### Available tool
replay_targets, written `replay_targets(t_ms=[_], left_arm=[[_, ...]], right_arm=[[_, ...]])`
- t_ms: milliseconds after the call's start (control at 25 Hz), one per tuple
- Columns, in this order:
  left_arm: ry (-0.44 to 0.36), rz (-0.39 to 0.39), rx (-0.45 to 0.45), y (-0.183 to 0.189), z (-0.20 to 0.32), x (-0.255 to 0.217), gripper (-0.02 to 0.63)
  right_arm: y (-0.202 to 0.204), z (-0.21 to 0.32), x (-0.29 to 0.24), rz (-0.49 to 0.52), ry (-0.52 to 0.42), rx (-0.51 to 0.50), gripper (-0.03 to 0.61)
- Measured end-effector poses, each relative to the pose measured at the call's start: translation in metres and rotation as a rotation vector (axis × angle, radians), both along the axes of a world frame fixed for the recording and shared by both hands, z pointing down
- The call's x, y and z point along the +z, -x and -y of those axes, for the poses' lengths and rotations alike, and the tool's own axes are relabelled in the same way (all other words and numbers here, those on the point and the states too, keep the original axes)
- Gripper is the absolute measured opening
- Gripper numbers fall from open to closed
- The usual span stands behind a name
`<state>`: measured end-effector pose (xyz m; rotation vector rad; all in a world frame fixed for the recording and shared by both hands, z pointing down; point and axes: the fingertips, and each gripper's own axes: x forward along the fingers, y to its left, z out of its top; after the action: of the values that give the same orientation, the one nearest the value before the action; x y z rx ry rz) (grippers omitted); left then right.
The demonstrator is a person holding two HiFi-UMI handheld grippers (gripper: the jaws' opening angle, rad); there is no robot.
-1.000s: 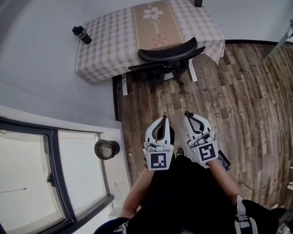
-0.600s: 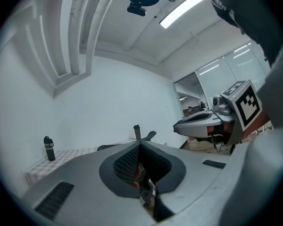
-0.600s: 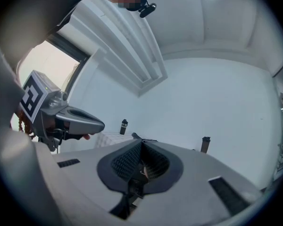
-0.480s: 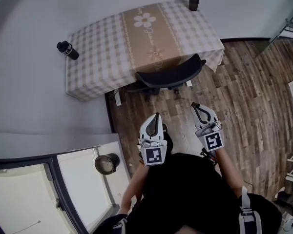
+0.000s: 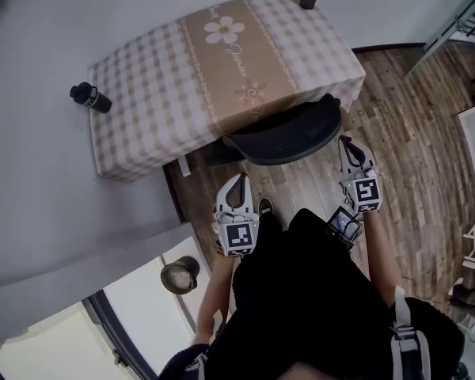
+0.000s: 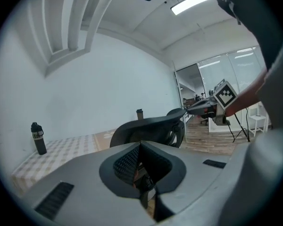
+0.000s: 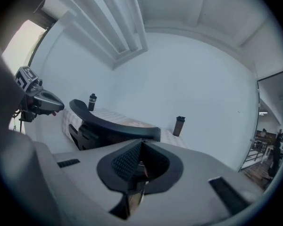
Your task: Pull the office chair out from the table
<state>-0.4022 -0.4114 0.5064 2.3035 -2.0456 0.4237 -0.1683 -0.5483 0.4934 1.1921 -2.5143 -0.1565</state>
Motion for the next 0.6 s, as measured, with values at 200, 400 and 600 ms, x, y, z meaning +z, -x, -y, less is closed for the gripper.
replay_targets(t_ms=[200,400,600], left_arm=[[0.063,0.052,0.043,0.018,0.023,0.029,0.008],[0.16,0.117,0.106,0.03,0.039,0.06,0.067],[0.276,0.201,0.167,0.034,0.045,0.084,0.158]], right_arm=[[0.002,0.031,0.031,-0.208,-0.012,-0.044,0.007],[0.005,0.062,0.062,-0.467,-0.061,-0.159,0.008],[0.002,0.094,0.085,-0.656,-0.099,-0.312,0.028]])
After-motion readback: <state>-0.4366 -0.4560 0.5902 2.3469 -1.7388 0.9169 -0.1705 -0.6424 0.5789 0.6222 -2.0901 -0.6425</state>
